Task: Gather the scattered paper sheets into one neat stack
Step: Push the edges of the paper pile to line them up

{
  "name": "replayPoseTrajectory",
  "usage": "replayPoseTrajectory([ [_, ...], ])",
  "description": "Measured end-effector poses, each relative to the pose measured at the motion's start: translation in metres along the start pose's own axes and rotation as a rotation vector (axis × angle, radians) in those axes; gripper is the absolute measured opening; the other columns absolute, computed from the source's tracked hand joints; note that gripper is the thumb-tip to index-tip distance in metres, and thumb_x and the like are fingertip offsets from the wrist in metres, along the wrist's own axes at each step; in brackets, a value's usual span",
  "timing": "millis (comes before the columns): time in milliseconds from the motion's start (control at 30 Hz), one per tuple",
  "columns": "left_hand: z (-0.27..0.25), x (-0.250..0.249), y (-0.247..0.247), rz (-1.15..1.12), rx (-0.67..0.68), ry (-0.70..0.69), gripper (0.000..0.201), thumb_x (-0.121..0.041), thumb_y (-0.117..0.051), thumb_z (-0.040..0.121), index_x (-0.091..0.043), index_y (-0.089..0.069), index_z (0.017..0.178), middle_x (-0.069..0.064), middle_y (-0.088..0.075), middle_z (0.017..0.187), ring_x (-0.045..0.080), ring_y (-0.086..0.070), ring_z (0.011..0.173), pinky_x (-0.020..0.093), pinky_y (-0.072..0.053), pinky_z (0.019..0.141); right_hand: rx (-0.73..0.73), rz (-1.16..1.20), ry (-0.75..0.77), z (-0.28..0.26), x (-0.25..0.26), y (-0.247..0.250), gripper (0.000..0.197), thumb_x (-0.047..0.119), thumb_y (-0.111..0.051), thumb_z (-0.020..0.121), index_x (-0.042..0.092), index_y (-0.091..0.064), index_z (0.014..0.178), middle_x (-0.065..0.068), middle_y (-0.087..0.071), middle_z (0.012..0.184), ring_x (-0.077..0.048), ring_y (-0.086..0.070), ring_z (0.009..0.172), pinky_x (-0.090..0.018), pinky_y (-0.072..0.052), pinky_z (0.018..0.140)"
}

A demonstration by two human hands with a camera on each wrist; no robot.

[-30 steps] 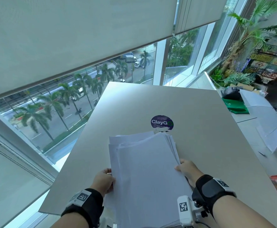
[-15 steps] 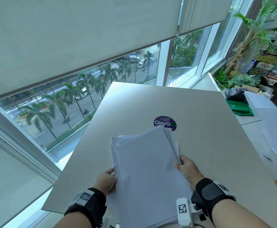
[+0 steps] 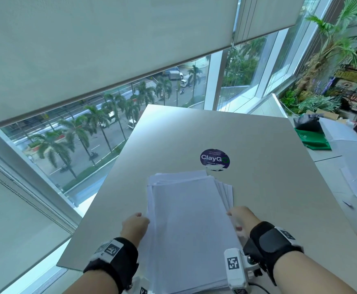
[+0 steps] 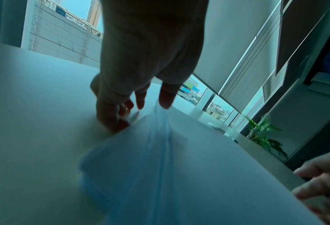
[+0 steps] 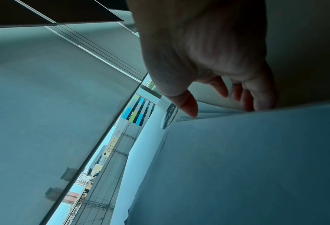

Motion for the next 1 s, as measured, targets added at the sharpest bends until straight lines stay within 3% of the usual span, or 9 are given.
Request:
replayPoseTrajectory([
  [67, -0.031, -0.022, -0.002, 0.055, 0.104, -0.002, 0.023, -0.014, -0.059, 0.073, -0.013, -0.057, 0.096, 0.012, -0.055, 0.112, 0.03, -0.054, 0.101, 0.04, -0.045, 0.096, 0.084, -0.014, -0.024, -0.014, -0.001, -0.003, 0.027, 0.009, -0.048, 0.09, -0.002, -0.049, 0.114, -0.015, -0.056, 0.103, -0.027, -0.05, 0.082, -0.036, -0.048, 0.073],
  [200, -0.04, -0.028, -0.01, 0.171, 0.213, 0.006, 0.041, -0.009, -0.053, 0.089, 0.003, -0.047, 0.128, 0.011, -0.049, 0.134, 0.031, -0.048, 0.123, 0.038, -0.038, 0.107, 0.183, -0.021, -0.069, -0.023, -0.001, -0.001, 0.024, 0.01, -0.05, 0.09, 0.006, -0.04, 0.111, -0.022, -0.045, 0.126, -0.036, -0.054, 0.105, -0.045, -0.051, 0.082],
  [300, -0.038, -0.021, -0.006, 0.198, 0.221, 0.043, 0.041, -0.011, -0.051, 0.089, -0.001, -0.047, 0.129, 0.013, -0.048, 0.136, 0.033, -0.045, 0.127, 0.039, -0.038, 0.108, 0.187, -0.019, -0.078, -0.023, -0.006, 0.003, 0.011, 0.012, -0.052, 0.089, 0.006, -0.043, 0.087, -0.011, -0.04, 0.085, -0.021, -0.038, 0.065, -0.036, -0.045, 0.069],
  [367, -0.033, -0.017, -0.008, 0.169, 0.281, 0.067, 0.038, -0.012, -0.053, 0.084, -0.01, -0.053, 0.122, 0.01, -0.054, 0.13, 0.031, -0.051, 0.119, 0.04, -0.042, 0.103, 0.166, -0.093, -0.063, -0.027, -0.009, 0.005, 0.011, 0.014, -0.054, 0.087, 0.009, -0.045, 0.084, -0.005, -0.029, 0.073, -0.018, -0.028, 0.061, -0.03, -0.038, 0.059],
  [533, -0.039, -0.011, -0.009, 0.092, 0.368, 0.099, 0.029, -0.009, -0.048, 0.084, -0.027, -0.058, 0.104, 0.005, -0.059, 0.104, 0.022, -0.049, 0.088, 0.027, -0.038, 0.076, 0.198, -0.269, 0.01, -0.043, -0.006, 0.002, 0.042, 0.017, -0.056, 0.084, 0.011, -0.042, 0.124, -0.009, -0.049, 0.093, -0.021, -0.046, 0.076, -0.027, -0.039, 0.062],
  [633, -0.047, -0.012, -0.011, 0.017, 0.384, 0.085, 0.036, 0.0, -0.045, 0.085, -0.029, -0.055, 0.104, 0.0, -0.059, 0.1, 0.02, -0.054, 0.091, 0.023, -0.042, 0.062, 0.187, -0.355, 0.08, -0.032, -0.004, 0.0, 0.069, 0.023, -0.062, 0.071, 0.017, -0.038, 0.135, -0.017, -0.047, 0.13, -0.03, -0.049, 0.113, -0.038, -0.044, 0.094],
  [833, -0.049, -0.017, -0.011, -0.037, 0.409, 0.06, 0.029, -0.003, -0.048, 0.085, -0.027, -0.052, 0.1, 0.004, -0.056, 0.105, 0.021, -0.053, 0.083, 0.025, -0.045, 0.067, 0.237, -0.322, 0.074, -0.035, 0.004, -0.002, 0.062, 0.01, -0.054, 0.081, 0.02, -0.032, 0.138, -0.01, -0.045, 0.137, -0.032, -0.048, 0.121, -0.044, -0.04, 0.104],
  [933, -0.043, -0.015, -0.012, 0.013, 0.405, -0.048, 0.061, -0.009, -0.056, 0.063, -0.012, -0.048, 0.123, 0.015, -0.058, 0.124, 0.034, -0.054, 0.114, 0.047, -0.044, 0.102, 0.276, -0.296, -0.007, -0.034, 0.0, -0.005, 0.044, 0.016, -0.057, 0.08, 0.019, -0.035, 0.118, -0.01, -0.044, 0.112, -0.032, -0.049, 0.1, -0.048, -0.042, 0.101],
  [1000, -0.038, -0.012, -0.015, 0.079, 0.386, -0.051, 0.063, -0.013, -0.061, 0.066, -0.009, -0.048, 0.127, 0.015, -0.053, 0.134, 0.033, -0.049, 0.124, 0.05, -0.035, 0.11, 0.284, -0.338, -0.04, -0.05, 0.004, -0.011, 0.061, 0.02, -0.057, 0.085, 0.014, -0.03, 0.139, -0.016, -0.043, 0.134, -0.038, -0.047, 0.118, -0.045, -0.037, 0.105],
])
Point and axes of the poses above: each hand's wrist, its own z-axis towards the middle knuckle, its own y-axis out of the back of the hand, x = y × z, the point moved 3 cm from there along z, towards the middle knuckle
